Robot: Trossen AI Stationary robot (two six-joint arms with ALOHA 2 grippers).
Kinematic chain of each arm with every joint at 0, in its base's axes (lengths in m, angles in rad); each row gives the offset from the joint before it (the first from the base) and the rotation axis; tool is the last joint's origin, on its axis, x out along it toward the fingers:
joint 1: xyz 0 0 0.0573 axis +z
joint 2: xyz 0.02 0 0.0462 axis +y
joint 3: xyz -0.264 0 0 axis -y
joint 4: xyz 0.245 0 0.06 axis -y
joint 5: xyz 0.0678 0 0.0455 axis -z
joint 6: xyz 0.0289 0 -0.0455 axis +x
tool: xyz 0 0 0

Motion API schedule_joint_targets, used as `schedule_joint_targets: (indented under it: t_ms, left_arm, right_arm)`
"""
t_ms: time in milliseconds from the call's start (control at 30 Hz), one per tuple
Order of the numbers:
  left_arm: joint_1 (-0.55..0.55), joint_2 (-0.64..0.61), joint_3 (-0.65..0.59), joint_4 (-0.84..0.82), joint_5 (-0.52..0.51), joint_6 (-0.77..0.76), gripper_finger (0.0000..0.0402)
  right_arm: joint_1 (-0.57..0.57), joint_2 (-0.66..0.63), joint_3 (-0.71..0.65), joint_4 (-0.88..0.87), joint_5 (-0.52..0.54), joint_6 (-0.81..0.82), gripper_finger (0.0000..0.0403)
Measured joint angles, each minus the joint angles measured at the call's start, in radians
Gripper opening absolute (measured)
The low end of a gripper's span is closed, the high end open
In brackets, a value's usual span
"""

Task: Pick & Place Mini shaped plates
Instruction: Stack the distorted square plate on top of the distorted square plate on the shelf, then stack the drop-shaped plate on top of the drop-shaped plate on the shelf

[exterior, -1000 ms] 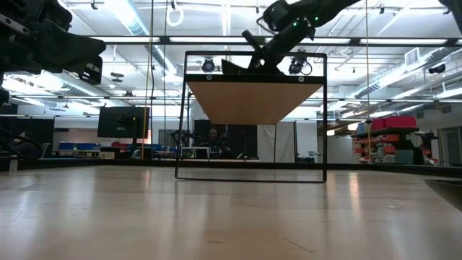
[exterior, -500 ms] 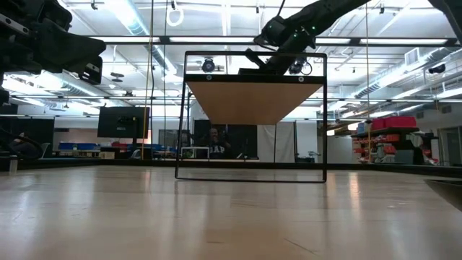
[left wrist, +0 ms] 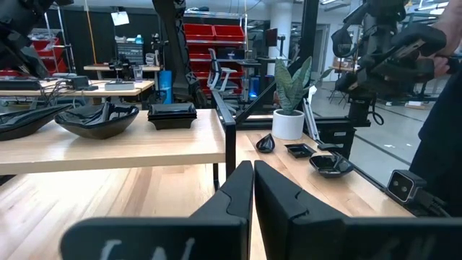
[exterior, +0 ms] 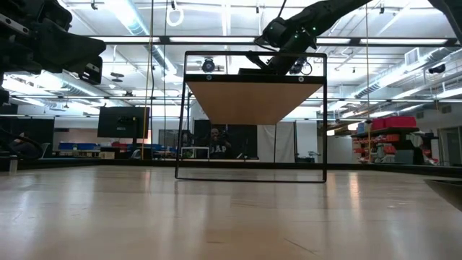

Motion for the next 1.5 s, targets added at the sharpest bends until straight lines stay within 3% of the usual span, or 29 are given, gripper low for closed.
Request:
schedule_joint_targets:
  t_ms: [633, 833, 1200, 1500]
  left_arm:
    - [0.0, 0.0, 0.0, 0.0, 0.0, 0.0, 0.0018]
    - [0.0, 0.0, 0.0, 0.0, 0.0, 0.0, 0.0018]
    - [0.0, 0.0, 0.0, 0.0, 0.0, 0.0, 0.0018]
    - [0.0, 0.0, 0.0, 0.0, 0.0, 0.0, 0.0018]
  right_arm:
    - [0.0, 0.0, 0.0, -0.003, -0.003, -0.001, 0.0065]
    - [-0.001, -0.009, 0.0, -0.013, -0.023, -0.047, 0.0102]
    - [0.024, -0.146, -0.022, -0.109, -0.021, -0.329, 0.0163]
    - [0.146, -0.367, -0.279, -0.164, -0.022, -0.585, 0.0169]
